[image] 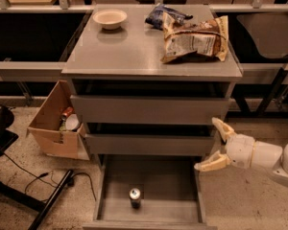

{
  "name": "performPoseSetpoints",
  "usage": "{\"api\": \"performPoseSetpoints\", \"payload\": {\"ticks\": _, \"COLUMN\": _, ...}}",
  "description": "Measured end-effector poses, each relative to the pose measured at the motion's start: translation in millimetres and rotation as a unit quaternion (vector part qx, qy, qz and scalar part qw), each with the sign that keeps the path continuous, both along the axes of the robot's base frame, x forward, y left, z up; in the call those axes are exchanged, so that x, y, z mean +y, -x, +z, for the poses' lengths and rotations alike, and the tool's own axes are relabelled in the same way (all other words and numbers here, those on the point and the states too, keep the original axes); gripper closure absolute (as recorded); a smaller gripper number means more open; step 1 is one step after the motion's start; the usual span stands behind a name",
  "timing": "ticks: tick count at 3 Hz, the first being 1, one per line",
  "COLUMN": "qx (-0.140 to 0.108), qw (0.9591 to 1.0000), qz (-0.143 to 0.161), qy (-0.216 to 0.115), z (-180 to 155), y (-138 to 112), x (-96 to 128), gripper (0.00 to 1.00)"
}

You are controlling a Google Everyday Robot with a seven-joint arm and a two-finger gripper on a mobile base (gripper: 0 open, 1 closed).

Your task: Pick redbull can from bottom drawer and place on counter

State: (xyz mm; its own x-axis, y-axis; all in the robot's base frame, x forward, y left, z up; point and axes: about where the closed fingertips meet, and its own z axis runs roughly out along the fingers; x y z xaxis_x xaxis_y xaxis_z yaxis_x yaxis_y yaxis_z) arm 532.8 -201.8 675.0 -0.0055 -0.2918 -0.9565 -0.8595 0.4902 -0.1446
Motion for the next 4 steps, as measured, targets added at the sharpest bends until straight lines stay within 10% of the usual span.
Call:
{"api": "performPoseSetpoints", "payload": {"ticks": 2, "qx": 0.026, "qw": 0.9996, "qz": 0.011, "qy": 0.006, "z": -37, "y": -2, "x": 10, "gripper": 0.0}}
{"api": "performPoseSetpoints", "payload": {"ticks": 4, "qx": 0.074, "qw": 0.9956, "qz": 0.058, "qy": 0.004, "z": -206, "y": -7, "x": 24, "gripper": 0.0}}
